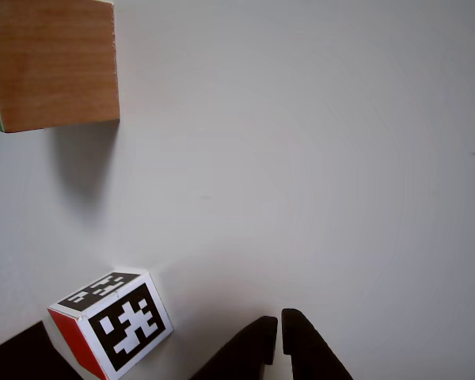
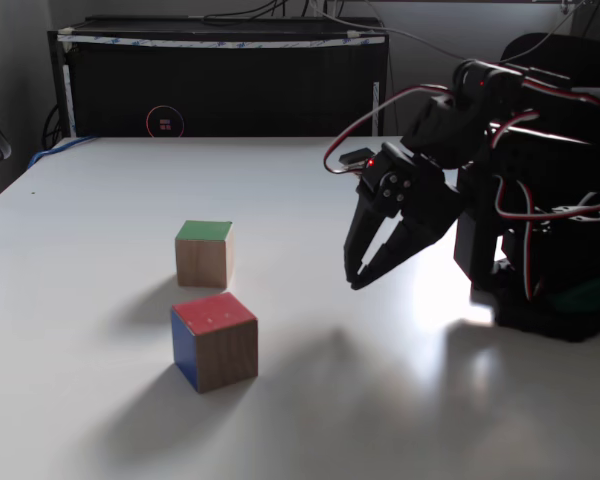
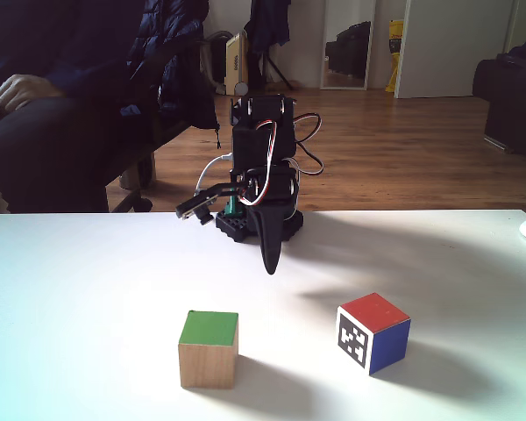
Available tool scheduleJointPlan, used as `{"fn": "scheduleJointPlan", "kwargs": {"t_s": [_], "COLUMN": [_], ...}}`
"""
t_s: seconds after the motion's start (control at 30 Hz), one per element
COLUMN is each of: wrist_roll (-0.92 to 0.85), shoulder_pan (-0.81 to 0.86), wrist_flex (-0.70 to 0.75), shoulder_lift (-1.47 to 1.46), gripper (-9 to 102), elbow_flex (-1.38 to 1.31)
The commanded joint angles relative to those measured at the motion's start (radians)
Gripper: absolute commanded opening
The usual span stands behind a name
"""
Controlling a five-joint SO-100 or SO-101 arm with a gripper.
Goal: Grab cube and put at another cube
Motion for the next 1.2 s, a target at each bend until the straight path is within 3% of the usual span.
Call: {"fn": "scheduleJointPlan", "kwargs": {"t_s": [0.0,0.87,1.0,1.17], "wrist_roll": [0.038,0.011,0.018,0.026], "shoulder_pan": [0.017,0.017,0.044,0.048], "wrist_flex": [0.006,0.003,-0.046,-0.124], "shoulder_lift": [0.003,0.003,0.003,0.003], "gripper": [0,1,16,19], "elbow_flex": [-0.049,-0.049,-0.038,-0.066]}}
